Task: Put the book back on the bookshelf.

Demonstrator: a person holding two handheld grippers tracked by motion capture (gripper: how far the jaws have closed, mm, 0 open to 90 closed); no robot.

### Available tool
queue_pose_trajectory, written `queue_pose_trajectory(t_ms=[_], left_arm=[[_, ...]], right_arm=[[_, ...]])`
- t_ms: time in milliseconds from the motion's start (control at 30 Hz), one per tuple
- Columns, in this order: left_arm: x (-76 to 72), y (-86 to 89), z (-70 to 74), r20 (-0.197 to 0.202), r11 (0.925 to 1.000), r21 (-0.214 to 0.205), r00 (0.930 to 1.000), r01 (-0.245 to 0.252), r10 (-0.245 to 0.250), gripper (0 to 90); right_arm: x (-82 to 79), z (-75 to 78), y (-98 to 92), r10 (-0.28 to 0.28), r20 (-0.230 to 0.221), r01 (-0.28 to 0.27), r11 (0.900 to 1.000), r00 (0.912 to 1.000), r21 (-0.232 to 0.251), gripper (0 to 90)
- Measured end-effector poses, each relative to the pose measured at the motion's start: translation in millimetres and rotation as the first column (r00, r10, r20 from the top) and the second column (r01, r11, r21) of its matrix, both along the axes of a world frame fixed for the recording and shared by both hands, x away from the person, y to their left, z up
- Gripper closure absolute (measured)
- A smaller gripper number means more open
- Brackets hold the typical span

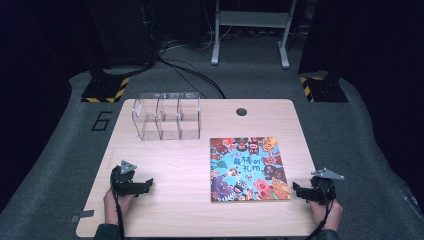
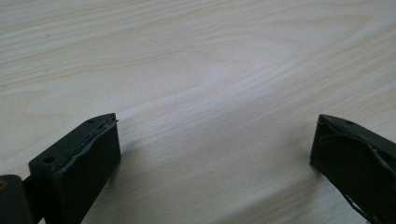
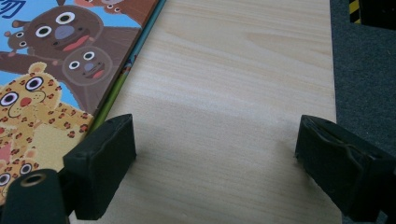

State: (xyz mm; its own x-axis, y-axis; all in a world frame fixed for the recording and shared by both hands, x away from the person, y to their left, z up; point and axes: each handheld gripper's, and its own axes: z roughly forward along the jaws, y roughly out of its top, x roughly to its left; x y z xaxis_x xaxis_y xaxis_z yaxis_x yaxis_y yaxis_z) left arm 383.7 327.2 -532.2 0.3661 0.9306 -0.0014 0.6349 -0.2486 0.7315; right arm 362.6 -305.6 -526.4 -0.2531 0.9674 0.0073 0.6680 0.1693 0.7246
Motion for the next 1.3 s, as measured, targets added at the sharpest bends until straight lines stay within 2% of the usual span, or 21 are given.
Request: queue_pose_trajectory(t_ms=[167, 200, 300, 400, 500, 567, 667, 967, 1000, 1067, 1133, 1233, 1300], left_arm=[[0.3, -0.2, -0.4, 0.007, 1.0, -0.001, 1.0, -0.002, 0.002, 1.2], [0.2, -0.4, -0.4, 0.007, 1.0, -0.001, 1.0, -0.003, 0.003, 1.3], [-0.1, -0.5, -0.1, 0.003, 1.0, -0.002, 1.0, -0.004, 0.004, 1.3], [-0.1, -0.6, -0.1, 0.002, 1.0, -0.001, 1.0, -0.005, 0.005, 1.3], [-0.2, -0.6, -0.1, 0.003, 1.0, -0.001, 1.0, -0.006, 0.006, 1.3], [-0.2, -0.7, -0.1, 0.002, 1.0, -0.001, 1.0, -0.006, 0.006, 1.3], [-0.2, -0.7, -0.1, 0.002, 1.0, -0.001, 1.0, -0.006, 0.006, 1.3], [-0.2, -0.7, -0.1, 0.002, 1.0, -0.001, 1.0, -0.006, 0.006, 1.3], [-0.2, -0.7, -0.1, 0.003, 1.0, -0.001, 1.0, -0.006, 0.006, 1.3], [-0.2, -0.7, -0.1, 0.002, 1.0, -0.001, 1.0, -0.006, 0.006, 1.3], [-0.2, -0.7, -0.1, 0.002, 1.0, -0.001, 1.0, -0.006, 0.006, 1.3], [-0.2, -0.7, -0.1, 0.002, 1.0, -0.001, 1.0, -0.006, 0.006, 1.4], [-0.2, -0.7, -0.1, 0.002, 1.0, -0.001, 1.0, -0.006, 0.006, 1.3]], right_arm=[[1.6, 0.1, -1.3, 0.014, 0.001, -0.014, 0.9999, 0.9999, -0.004, 11.7], [1.4, 0.7, -0.3, 0.001, -0.008, -0.001, 1.0, 1.0, 0.008, 11.2], [3.6, 1.2, -0.7, 0.019, -0.012, -0.019, 0.9998, 0.9997, -0.004, 10.3], [6.4, 4.6, -0.1, 0.009, -0.038, -0.008, 0.9996, 0.9992, 0.026, 11.1], [10.2, 12.4, 0.6, 0.016, -0.032, -0.014, 0.9983, 0.9994, 0.056, 11.3], [13.9, 17.9, 3.1, 0.03, -0.046, -0.027, 0.9965, 0.9985, 0.079, 10.9], [23.9, 26.8, 12.2, 0.054, -0.063, -0.047, 0.9933, 0.9966, 0.106, 10.4], [63.3, 38.4, 39.5, 0.148, -0.082, -0.144, 0.9878, 0.9856, 0.06, 13.4], [67.9, 38.5, 43.6, 0.142, -0.102, -0.134, 0.9879, 0.9847, 0.079, 13.3], [77.7, 36.6, 49.0, 0.146, -0.126, -0.137, 0.9874, 0.9812, 0.08, 14.4], [86.9, 33.9, 53.5, 0.152, -0.169, -0.137, 0.9859, 0.9739, 0.095, 14.7], [97.1, 30.2, 58.5, 0.164, -0.183, -0.152, 0.9851, 0.9693, 0.081, 19.3], [101.0, 28.8, 61.8, 0.168, -0.202, -0.152, 0.984, 0.9649, 0.093, 23.9]])
